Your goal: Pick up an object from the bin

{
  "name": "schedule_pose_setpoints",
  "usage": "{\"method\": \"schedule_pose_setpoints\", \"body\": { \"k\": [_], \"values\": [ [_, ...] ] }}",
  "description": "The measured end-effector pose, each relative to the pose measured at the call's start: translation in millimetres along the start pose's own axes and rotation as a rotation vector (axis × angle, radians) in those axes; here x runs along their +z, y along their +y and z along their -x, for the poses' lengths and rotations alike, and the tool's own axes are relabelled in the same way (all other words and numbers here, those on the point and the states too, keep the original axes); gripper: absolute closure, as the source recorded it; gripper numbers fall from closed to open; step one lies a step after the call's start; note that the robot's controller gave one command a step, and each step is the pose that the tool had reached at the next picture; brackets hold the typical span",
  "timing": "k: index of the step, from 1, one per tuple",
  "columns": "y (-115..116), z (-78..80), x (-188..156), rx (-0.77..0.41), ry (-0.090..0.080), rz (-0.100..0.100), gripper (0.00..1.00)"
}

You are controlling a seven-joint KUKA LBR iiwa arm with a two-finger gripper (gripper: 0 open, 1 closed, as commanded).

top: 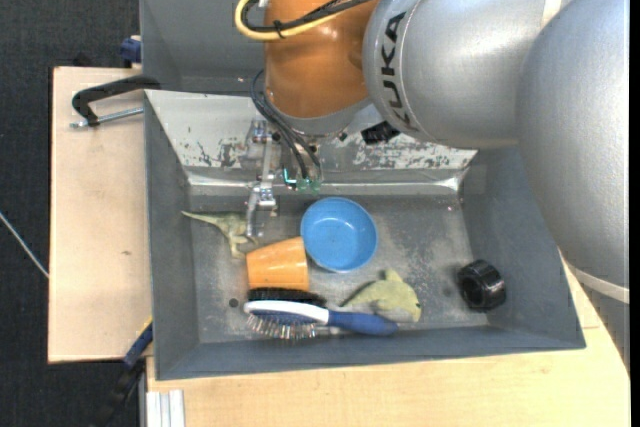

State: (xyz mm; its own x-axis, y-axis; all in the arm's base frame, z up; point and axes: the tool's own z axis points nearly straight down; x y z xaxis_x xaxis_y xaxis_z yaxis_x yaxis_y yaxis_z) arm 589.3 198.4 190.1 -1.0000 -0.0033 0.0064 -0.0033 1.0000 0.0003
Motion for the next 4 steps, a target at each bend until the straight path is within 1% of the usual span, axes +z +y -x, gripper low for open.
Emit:
{"method": "schedule_pose_setpoints", "body": {
  "k": [1, 2, 3, 4],
  "values": [
    [-37, -2.6, 115, -0.054, -0.013, 0.003, 0.0],
    [-79, -38.4, 115, -0.395, -0.025, 0.002, 0.0],
    [-136, -66.8, 97, -0.782, -0.028, -0.006, 0.0],
    [-213, -71.1, 93, -0.724, -0.037, 0.003, 0.0]
  ]
}}
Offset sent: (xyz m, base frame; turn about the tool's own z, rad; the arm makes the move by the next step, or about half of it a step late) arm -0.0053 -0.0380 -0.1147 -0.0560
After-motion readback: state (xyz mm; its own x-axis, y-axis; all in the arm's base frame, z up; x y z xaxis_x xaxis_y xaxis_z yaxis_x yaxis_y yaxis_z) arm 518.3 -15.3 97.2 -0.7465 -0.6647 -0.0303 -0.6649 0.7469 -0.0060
